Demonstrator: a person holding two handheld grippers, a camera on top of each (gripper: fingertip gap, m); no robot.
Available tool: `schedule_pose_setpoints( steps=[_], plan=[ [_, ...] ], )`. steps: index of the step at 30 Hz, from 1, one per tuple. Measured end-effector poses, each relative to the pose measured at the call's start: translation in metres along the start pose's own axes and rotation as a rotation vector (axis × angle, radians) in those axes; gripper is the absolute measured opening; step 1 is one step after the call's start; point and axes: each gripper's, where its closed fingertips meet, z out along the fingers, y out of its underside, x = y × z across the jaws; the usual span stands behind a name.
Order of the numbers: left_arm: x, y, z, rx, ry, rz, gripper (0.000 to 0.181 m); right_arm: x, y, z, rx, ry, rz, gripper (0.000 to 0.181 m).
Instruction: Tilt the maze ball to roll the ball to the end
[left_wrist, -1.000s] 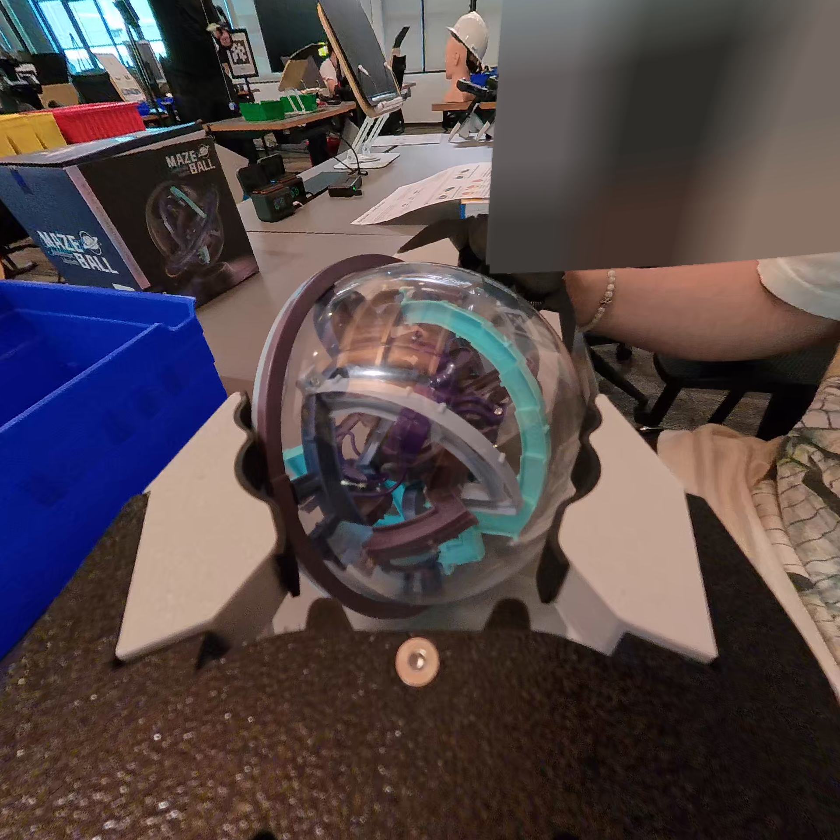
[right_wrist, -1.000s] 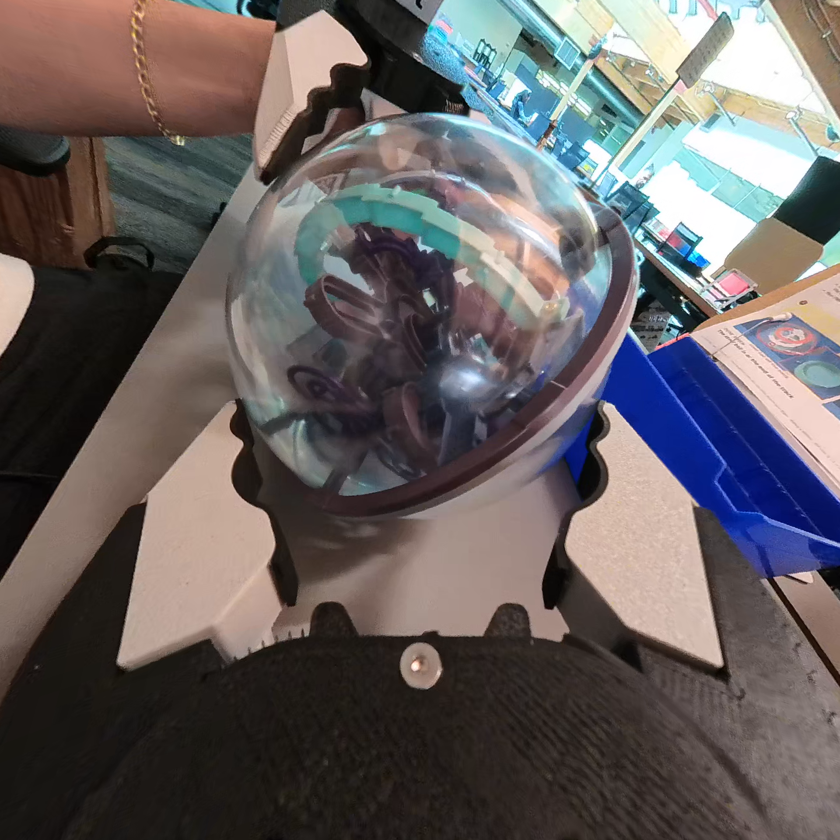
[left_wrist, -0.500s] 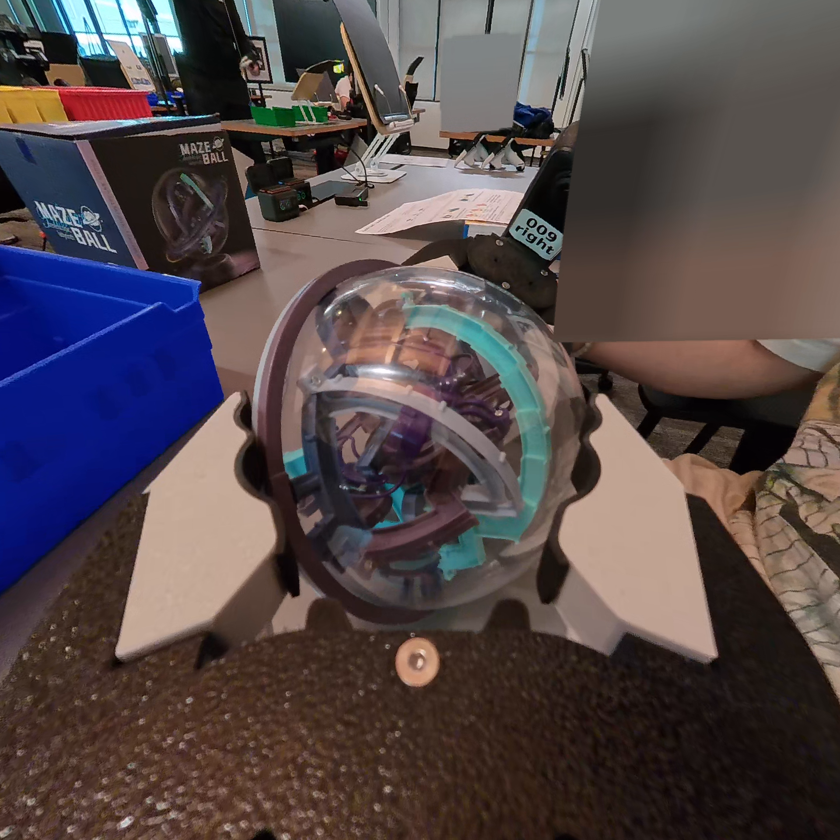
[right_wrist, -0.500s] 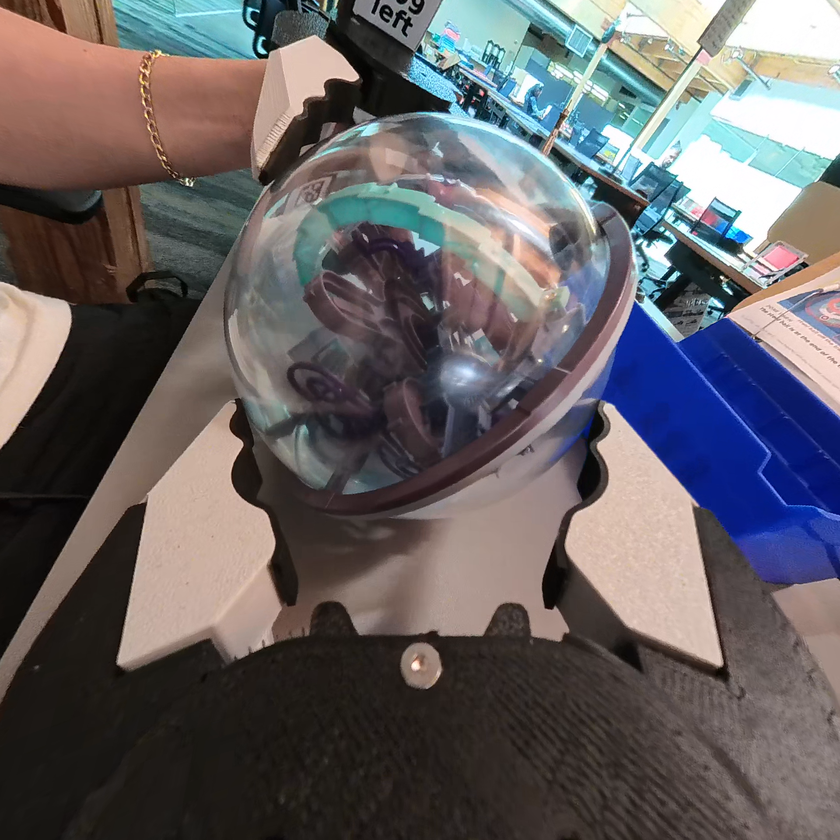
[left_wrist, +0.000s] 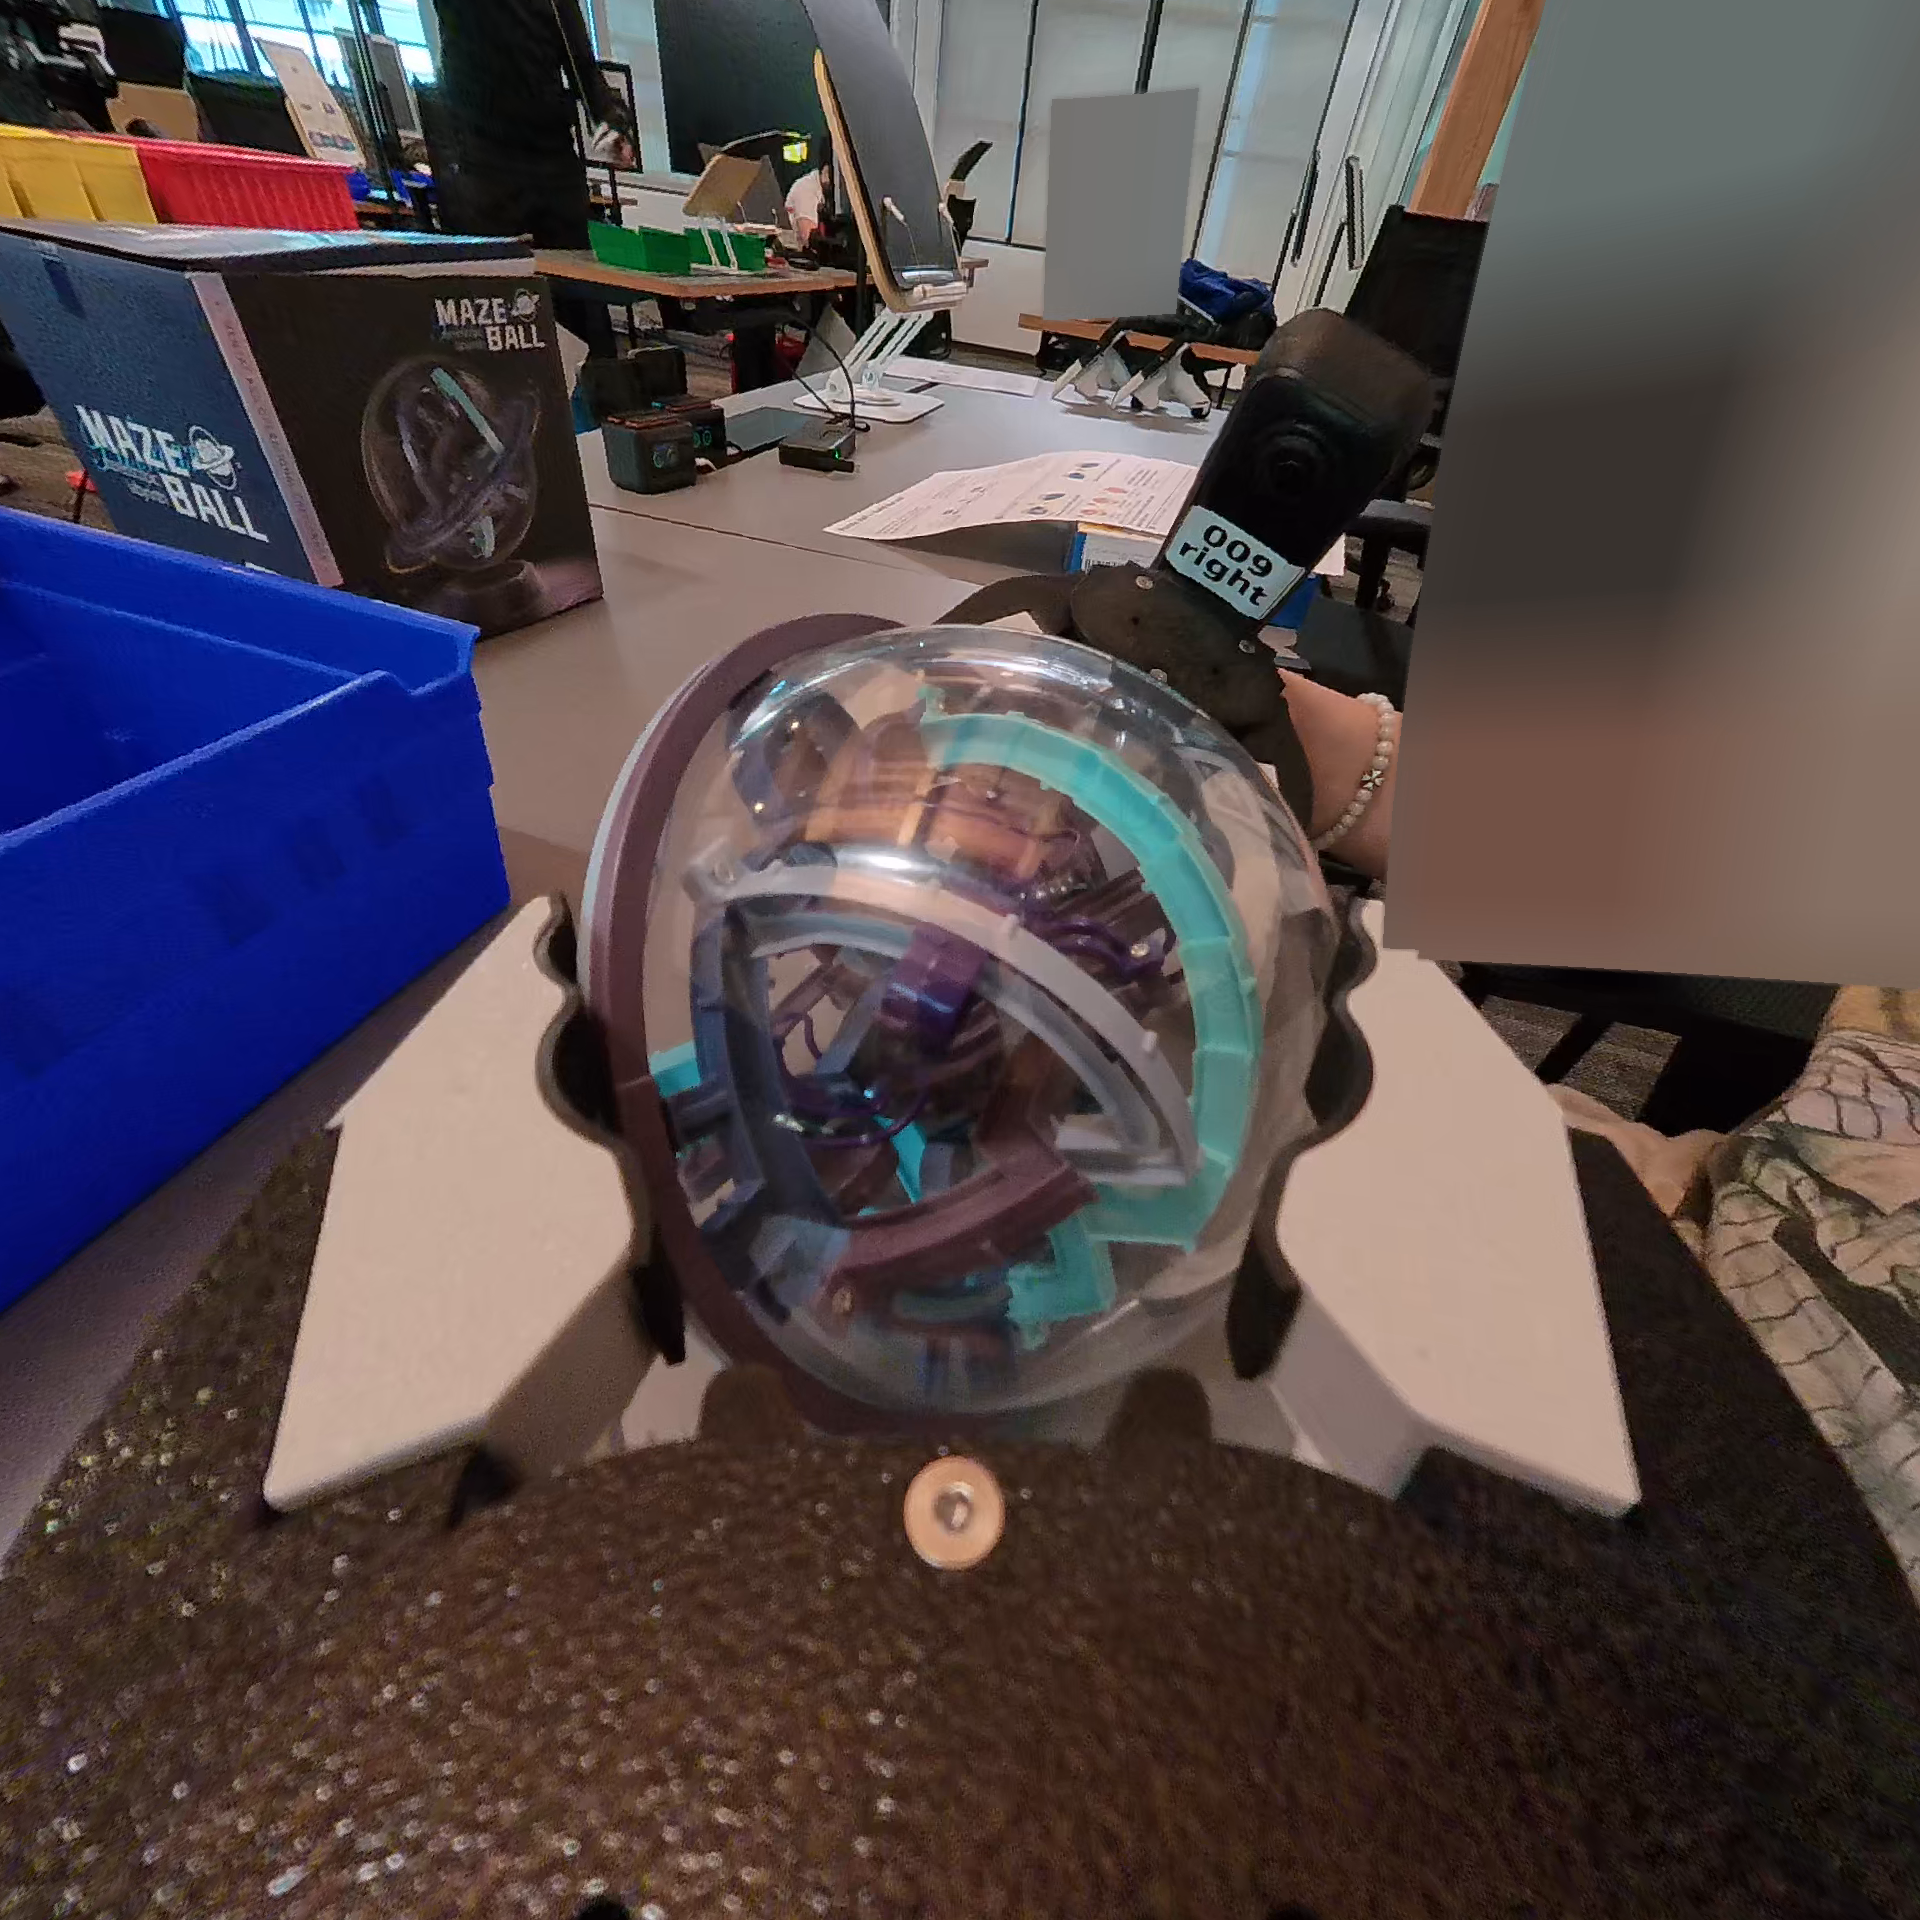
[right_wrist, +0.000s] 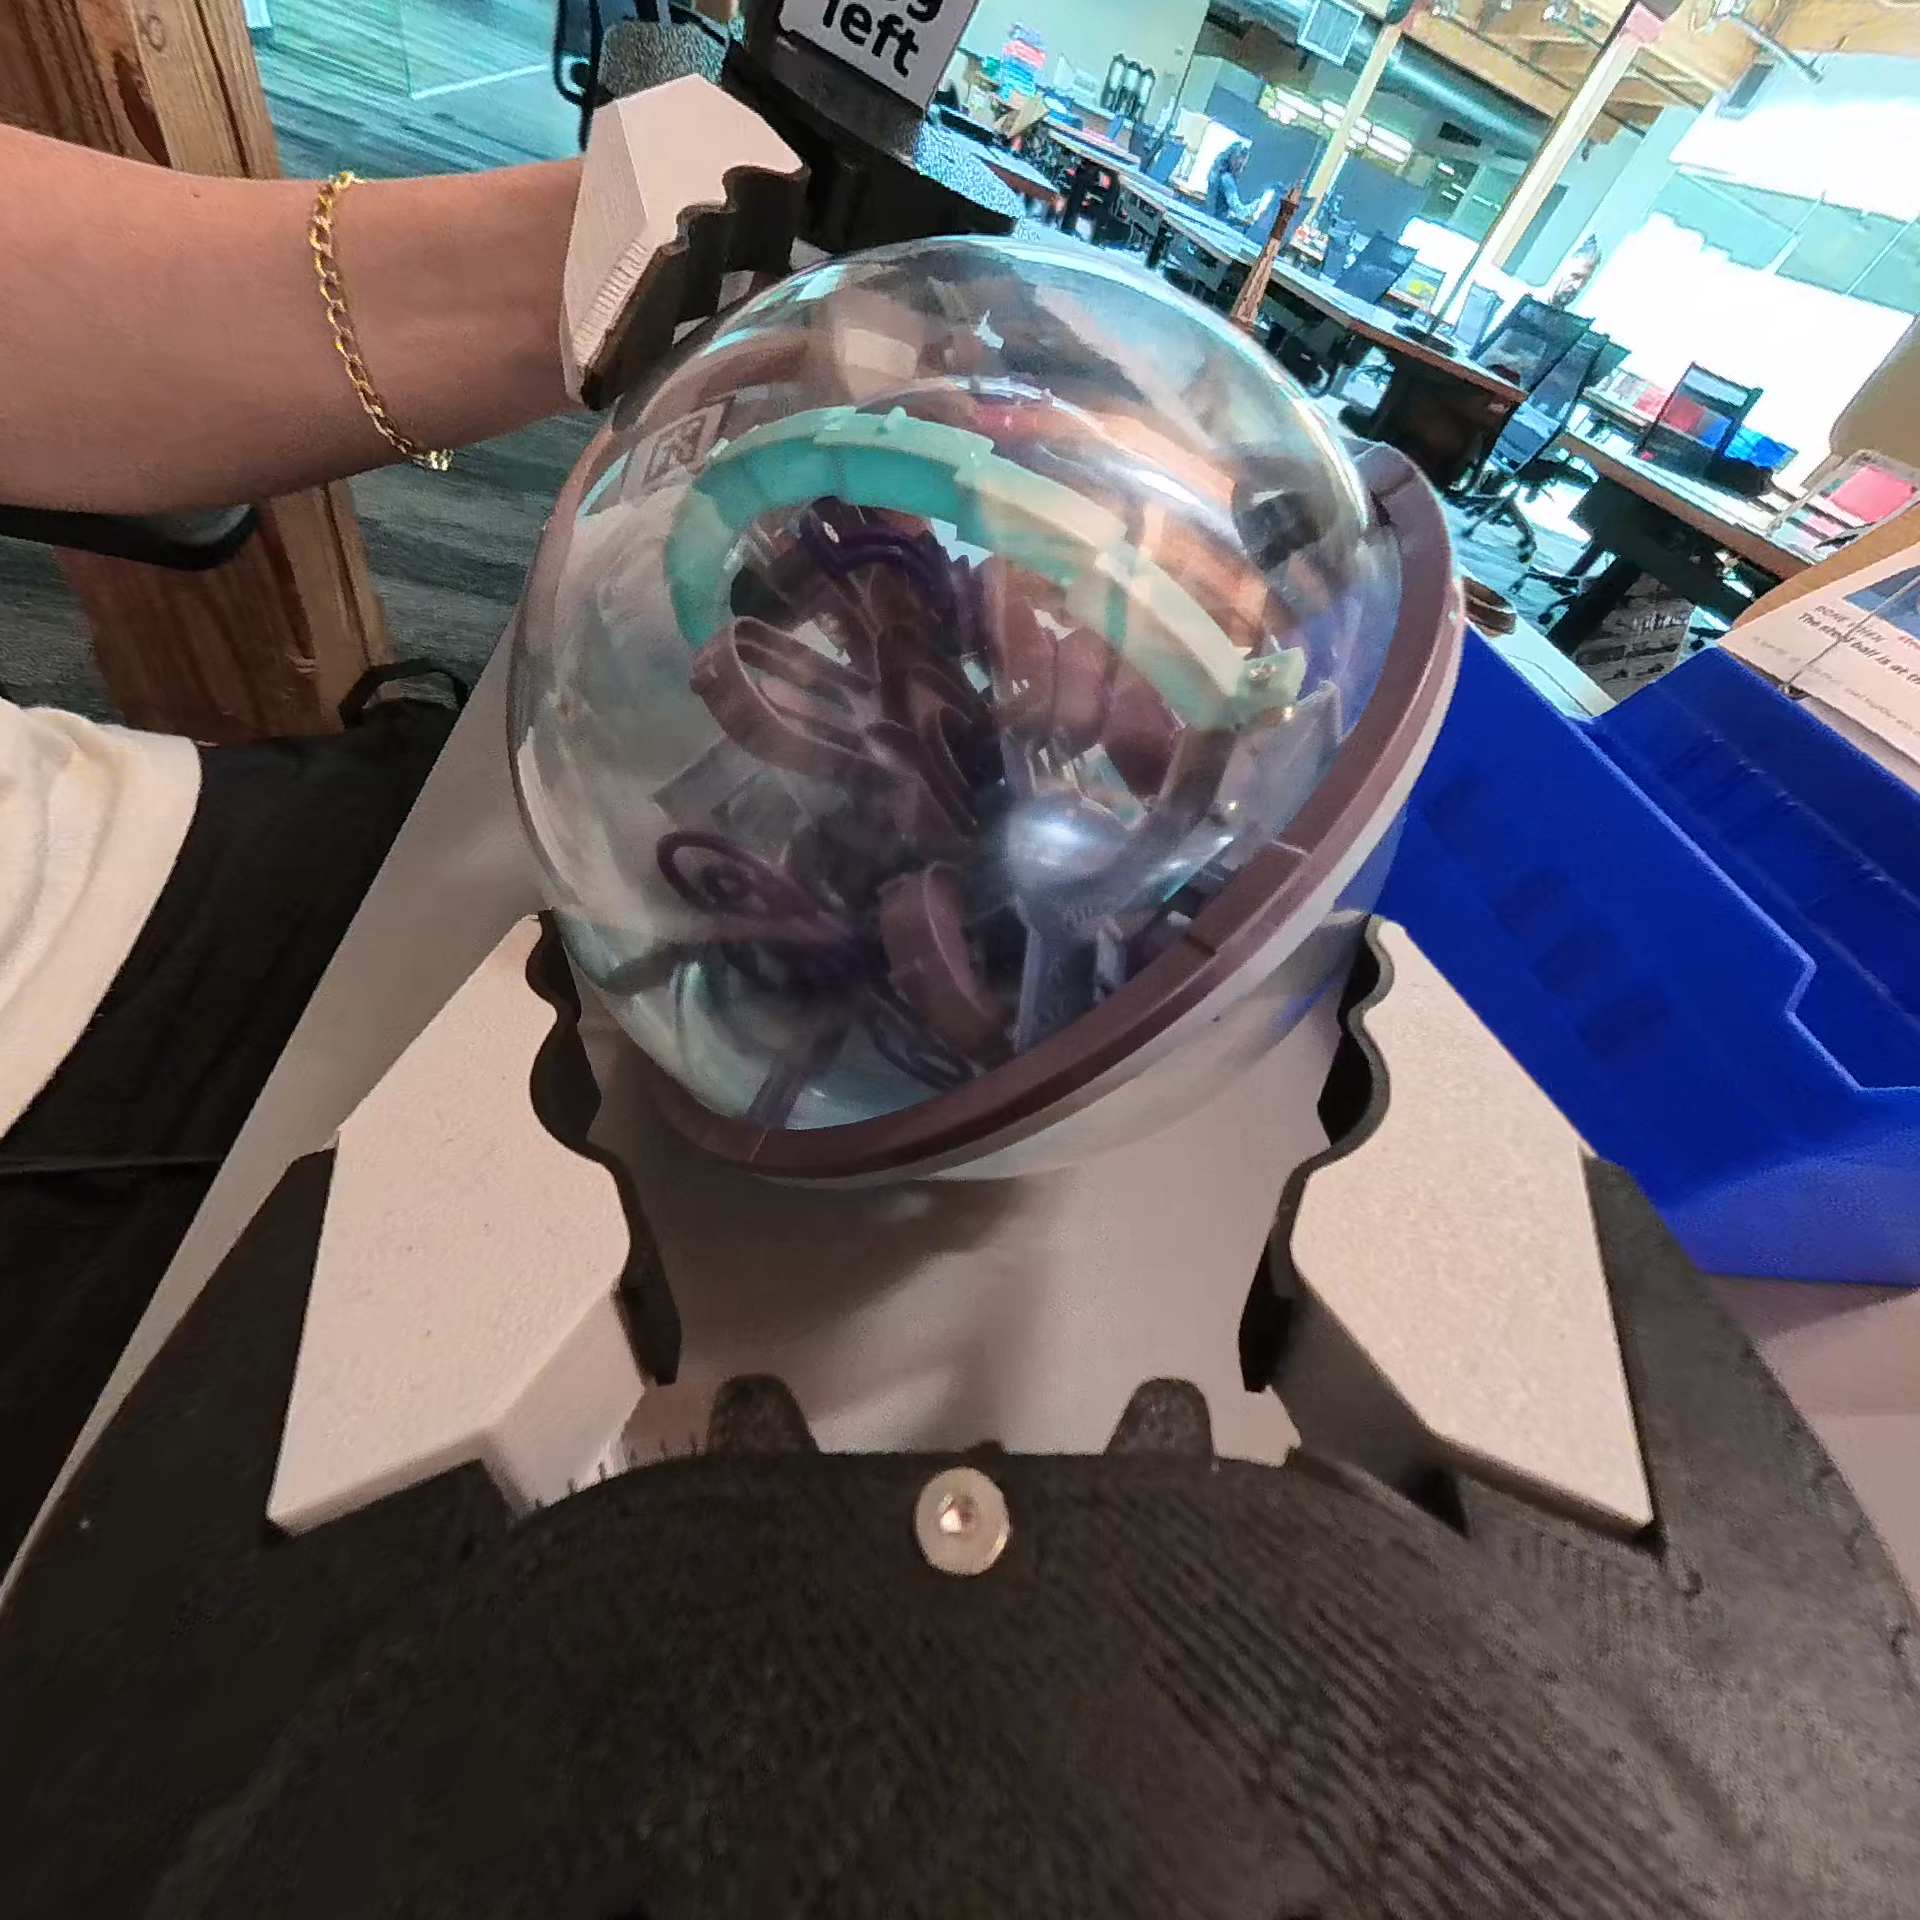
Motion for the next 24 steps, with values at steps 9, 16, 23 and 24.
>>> schedule_pose_setpoints(
  steps=[9,16,23,24],
  plan=[
    [-0.006,0.027,-0.002,-0.135,-0.029,-0.077,0.157,0.000,-0.003,0.005,0.008,0.013,-0.010,0.140],
    [-0.010,0.029,0.005,-0.104,-0.045,-0.212,0.157,0.006,0.005,0.014,-0.054,0.067,-0.042,0.155],
    [-0.007,0.011,0.006,-0.013,-0.100,0.077,0.150,0.017,0.017,0.017,-0.160,0.150,-0.188,0.157],
    [-0.005,0.007,0.006,-0.016,-0.117,0.146,0.152,0.019,0.015,0.017,-0.177,0.171,-0.236,0.158]
  ],
)
